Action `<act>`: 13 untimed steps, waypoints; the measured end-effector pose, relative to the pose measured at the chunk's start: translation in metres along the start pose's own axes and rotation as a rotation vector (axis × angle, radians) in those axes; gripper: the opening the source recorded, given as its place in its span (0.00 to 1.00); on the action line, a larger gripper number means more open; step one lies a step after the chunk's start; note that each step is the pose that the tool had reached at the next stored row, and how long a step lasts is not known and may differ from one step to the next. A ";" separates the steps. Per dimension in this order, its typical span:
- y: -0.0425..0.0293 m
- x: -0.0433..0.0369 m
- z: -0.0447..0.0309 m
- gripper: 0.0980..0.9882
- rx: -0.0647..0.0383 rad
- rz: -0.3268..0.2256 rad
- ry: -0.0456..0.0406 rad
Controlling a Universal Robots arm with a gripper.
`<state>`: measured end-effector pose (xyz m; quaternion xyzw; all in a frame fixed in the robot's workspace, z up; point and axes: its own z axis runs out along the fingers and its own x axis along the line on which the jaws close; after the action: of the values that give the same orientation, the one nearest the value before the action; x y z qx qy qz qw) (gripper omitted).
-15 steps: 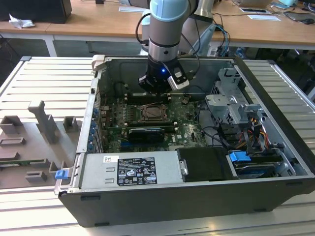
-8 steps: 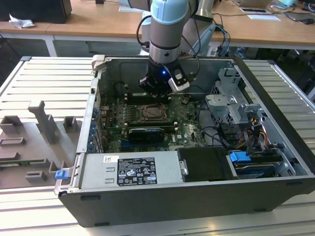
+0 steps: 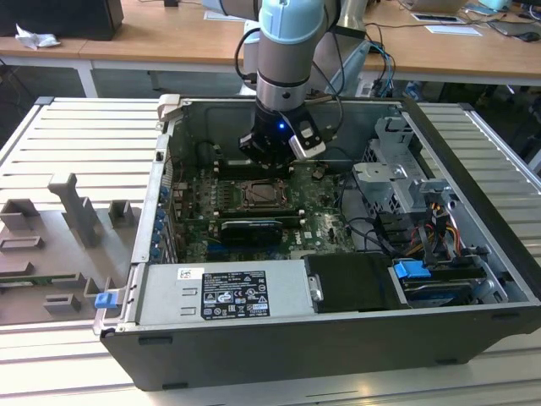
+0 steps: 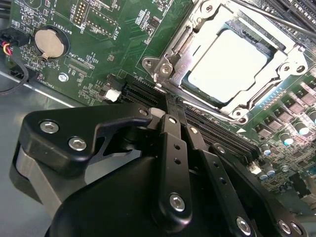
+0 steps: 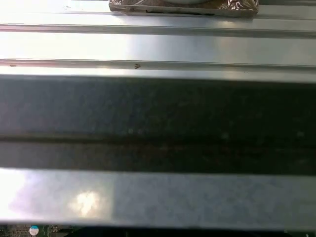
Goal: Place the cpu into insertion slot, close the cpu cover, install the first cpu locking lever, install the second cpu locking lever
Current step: 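Install the first cpu locking lever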
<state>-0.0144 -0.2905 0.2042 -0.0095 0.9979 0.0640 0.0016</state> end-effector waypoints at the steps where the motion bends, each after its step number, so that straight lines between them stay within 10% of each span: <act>1: 0.0000 0.0000 0.0000 0.01 0.000 0.000 0.0000; 13: -0.0002 0.0000 -0.0018 0.01 0.001 0.000 0.0000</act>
<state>-0.0143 -0.2910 0.2059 -0.0095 0.9979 0.0636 0.0017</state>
